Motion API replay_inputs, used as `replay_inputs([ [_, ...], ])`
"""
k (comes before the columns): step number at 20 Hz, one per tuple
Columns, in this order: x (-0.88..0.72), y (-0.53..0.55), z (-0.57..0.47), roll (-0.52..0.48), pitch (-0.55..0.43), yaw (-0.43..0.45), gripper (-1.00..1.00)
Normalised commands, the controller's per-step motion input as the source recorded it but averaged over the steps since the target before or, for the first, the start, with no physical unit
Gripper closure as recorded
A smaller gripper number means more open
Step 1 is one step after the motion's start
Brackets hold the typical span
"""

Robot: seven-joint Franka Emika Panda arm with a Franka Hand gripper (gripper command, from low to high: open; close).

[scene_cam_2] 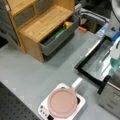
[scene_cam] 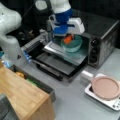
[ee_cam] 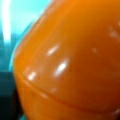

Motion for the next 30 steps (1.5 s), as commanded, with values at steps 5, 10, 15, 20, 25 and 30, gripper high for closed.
replay_inputs([
  [5, 0.13, 0.12, 0.08, -0.032, 0.142, -0.075, -1.0],
  [10, 0.1, 0.11, 0.07, -0.013, 0.135, -0.07, -1.0],
  [15, 0.08, 0.13, 0.07, -0.007, 0.133, -0.073, -1.0],
  [20, 0.07, 0.13, 0.08, -0.006, 0.132, -0.073, -1.0],
  [25, 0.08, 0.11, 0.08, -0.006, 0.133, -0.072, -1.0],
  [30, 0.08, 0.09, 0.08, -0.003, 0.13, -0.07, -1.0],
])
